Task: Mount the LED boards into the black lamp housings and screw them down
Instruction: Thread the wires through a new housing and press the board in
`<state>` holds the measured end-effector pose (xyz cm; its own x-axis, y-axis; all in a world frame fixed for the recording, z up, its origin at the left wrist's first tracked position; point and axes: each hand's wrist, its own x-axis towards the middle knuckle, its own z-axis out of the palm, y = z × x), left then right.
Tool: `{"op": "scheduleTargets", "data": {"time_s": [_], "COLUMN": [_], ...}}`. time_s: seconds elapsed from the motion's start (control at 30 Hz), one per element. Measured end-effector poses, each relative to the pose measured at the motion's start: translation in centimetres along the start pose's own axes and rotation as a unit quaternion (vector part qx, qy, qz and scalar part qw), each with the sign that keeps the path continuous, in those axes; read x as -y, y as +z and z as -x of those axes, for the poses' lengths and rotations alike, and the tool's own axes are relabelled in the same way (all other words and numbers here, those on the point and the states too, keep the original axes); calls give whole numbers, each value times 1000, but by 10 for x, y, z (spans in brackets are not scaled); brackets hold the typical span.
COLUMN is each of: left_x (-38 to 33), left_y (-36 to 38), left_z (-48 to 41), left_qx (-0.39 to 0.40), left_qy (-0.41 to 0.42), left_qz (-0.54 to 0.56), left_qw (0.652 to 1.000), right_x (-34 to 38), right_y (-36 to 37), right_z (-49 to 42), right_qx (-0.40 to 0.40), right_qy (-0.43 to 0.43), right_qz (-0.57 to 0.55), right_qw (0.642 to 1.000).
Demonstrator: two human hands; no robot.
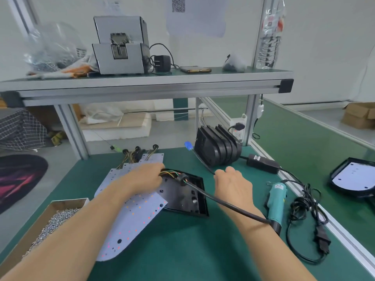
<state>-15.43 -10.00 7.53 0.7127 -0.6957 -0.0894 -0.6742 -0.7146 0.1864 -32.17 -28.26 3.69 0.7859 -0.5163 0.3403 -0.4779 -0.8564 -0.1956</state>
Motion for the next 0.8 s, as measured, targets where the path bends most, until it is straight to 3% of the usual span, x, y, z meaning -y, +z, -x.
{"op": "scheduleTargets", "data": {"time_s": [0.13,0.23,0.43,0.7,0.8], "left_x": [9,12,20,22,22], "left_y": [14,22,34,29,27], "left_z": [15,23,36,49,54], "left_qx": [-144,-197,-249,-301,-298], "left_qy": [-63,-90,-162,-156,-146], "left_qz": [-20,-26,-44,-35,-38], "left_qw": [987,976,954,940,943], "right_x": [6,14,18,24,27], "right_y": [-3,-5,-14,-17,-19], "right_z": [15,26,50,60,60], "right_qx": [36,33,-54,33,14], "right_qy": [-55,-50,-40,-33,-34], "right_qz": [-6,-17,-47,-66,-82], "right_qw": [998,998,997,997,996]}}
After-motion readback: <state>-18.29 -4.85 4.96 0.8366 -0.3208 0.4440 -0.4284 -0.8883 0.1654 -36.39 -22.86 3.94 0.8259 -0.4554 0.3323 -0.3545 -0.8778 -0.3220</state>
